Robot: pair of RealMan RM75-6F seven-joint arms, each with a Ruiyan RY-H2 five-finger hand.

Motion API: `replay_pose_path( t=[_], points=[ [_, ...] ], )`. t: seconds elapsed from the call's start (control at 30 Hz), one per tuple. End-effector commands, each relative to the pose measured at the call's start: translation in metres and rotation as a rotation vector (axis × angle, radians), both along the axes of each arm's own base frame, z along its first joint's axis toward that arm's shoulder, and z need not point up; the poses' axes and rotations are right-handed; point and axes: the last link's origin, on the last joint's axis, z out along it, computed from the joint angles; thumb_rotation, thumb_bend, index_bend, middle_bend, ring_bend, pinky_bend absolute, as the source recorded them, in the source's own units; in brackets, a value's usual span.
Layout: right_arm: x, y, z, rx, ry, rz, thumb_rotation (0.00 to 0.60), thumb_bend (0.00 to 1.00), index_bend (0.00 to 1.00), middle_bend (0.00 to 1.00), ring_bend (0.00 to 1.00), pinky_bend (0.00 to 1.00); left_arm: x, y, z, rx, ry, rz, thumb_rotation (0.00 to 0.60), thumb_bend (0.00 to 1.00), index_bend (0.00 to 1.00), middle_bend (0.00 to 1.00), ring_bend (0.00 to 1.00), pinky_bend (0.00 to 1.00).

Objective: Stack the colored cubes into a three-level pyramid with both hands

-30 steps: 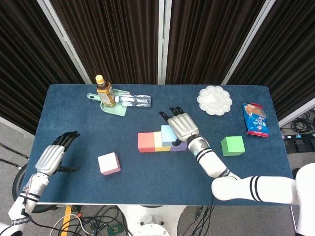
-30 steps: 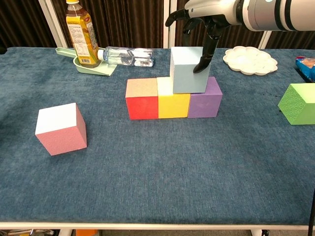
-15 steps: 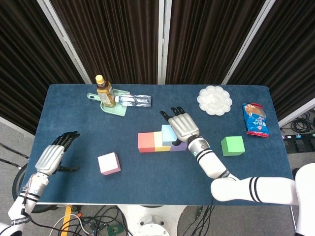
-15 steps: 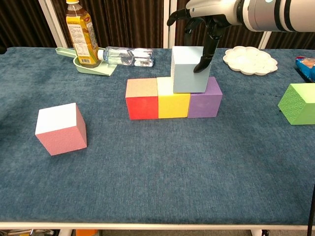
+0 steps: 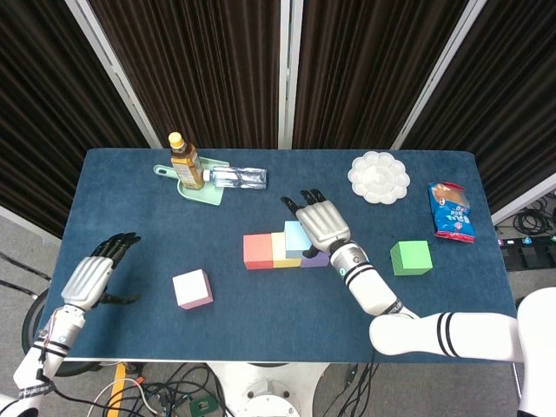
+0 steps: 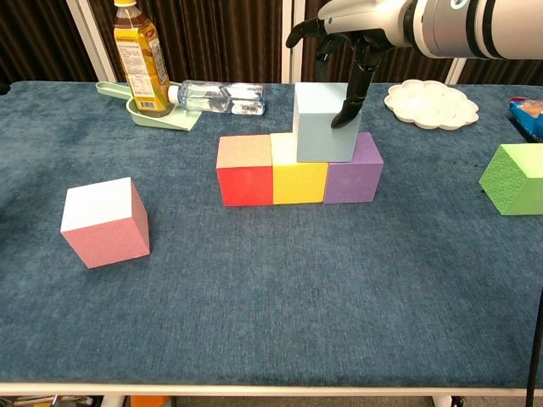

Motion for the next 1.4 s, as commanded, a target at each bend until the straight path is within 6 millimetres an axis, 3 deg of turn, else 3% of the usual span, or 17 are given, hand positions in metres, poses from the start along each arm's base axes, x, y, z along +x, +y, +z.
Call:
replay_pose_path(
  t=[0.03, 1.2, 1.4],
  points=[
    [0.0005, -0.0002, -0.0003, -0.001, 0.0, 0.0, 0.6, 0.06, 0.0, 0.46, 0.0, 0.0, -0.0001, 0.0, 0.0, 0.0, 0.0, -0.001, 0.6, 0.0, 0.1, 0.05, 0.0, 0.11],
    [0.0013, 0.0001, -0.0054, 0.003, 0.007, -0.005, 0.6, 0.06, 0.0, 0.46, 0.0, 0.0, -0.0025, -0.0008, 0.0001, -0.002, -0.001, 0.005, 0.6, 0.0, 0.1, 0.05, 0.0, 0.11],
    [0.0012, -0.0004, -0.0051, 0.002, 0.004, -0.004, 0.6, 0.04, 0.0, 0.37, 0.0, 0.0, -0.0024, -0.0006, 0.0001, -0.001, -0.002, 0.005, 0.6, 0.0, 0.1, 0.05, 0.0, 0.11]
  ],
)
